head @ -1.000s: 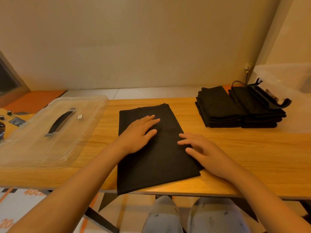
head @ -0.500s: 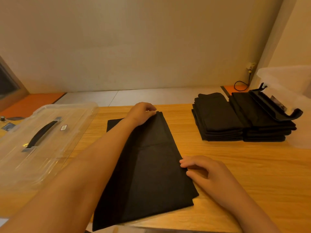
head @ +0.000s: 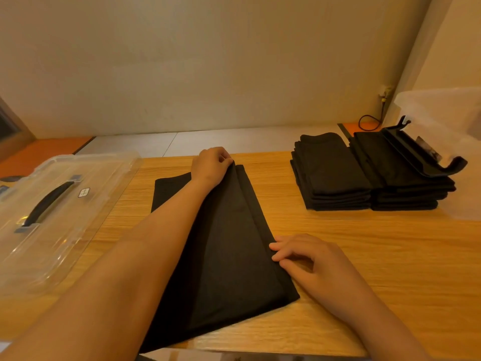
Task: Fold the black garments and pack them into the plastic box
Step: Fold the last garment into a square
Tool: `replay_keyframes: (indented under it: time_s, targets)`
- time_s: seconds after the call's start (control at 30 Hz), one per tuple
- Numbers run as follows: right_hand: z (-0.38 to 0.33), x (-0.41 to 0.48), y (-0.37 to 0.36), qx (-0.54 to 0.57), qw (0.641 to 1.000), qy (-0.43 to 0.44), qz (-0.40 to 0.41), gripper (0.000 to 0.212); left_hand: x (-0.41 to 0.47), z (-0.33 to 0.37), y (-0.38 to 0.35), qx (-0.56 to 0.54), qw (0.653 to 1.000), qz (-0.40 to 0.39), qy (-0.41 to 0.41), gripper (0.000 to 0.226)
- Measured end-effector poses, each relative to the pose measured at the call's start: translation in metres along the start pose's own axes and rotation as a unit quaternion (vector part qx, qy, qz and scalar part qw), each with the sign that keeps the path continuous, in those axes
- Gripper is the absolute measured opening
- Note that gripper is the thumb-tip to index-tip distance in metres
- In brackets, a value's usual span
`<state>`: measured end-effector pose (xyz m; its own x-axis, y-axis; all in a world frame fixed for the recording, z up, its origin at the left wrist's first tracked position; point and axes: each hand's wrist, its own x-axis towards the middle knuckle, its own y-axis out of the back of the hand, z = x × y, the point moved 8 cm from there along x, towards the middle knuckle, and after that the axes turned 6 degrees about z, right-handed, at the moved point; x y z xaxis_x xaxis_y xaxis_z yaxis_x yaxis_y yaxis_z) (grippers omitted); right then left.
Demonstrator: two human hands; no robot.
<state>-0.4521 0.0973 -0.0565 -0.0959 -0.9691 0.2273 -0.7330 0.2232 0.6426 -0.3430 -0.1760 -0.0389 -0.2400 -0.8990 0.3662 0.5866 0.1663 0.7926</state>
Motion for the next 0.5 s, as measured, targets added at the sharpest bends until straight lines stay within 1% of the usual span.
replay_keyframes:
  time_s: [0.1, 0.2, 0.27, 0.37, 0.4, 0.43, 0.5]
  targets:
    - [0.000, 0.000, 0.001, 0.004, 1.000, -0.003, 0.002, 0.023, -0.006, 0.007, -0.003, 0.025, 0.999, -0.007, -0.023, 0.021]
    - [-0.001, -0.003, 0.004, 0.019, 1.000, -0.006, 0.011, 0.029, -0.017, 0.021, 0.012, 0.025, 0.998, -0.034, -0.050, 0.032]
    - [-0.005, -0.004, 0.005, 0.013, 1.000, 0.015, 0.017, 0.030, -0.041, 0.032, 0.031, 0.038, 0.993, -0.068, -0.093, 0.038]
    - [-0.017, -0.007, 0.006, 0.000, 0.997, 0.068, 0.022, 0.026, -0.103, 0.035, 0.059, 0.058, 0.980, -0.129, -0.142, 0.047]
    - [-0.023, -0.008, 0.002, -0.020, 0.996, 0.088, 0.008, 0.029, -0.124, 0.031, 0.066, 0.079, 0.976, -0.144, -0.145, 0.051]
    - [-0.028, -0.009, -0.004, -0.048, 0.993, 0.107, -0.016, 0.037, -0.144, 0.024, 0.069, 0.105, 0.972, -0.160, -0.138, 0.056]
    - [-0.034, -0.015, -0.019, -0.111, 0.983, 0.133, -0.066, 0.050, -0.176, 0.005, 0.067, 0.149, 0.963, -0.197, -0.105, 0.064]
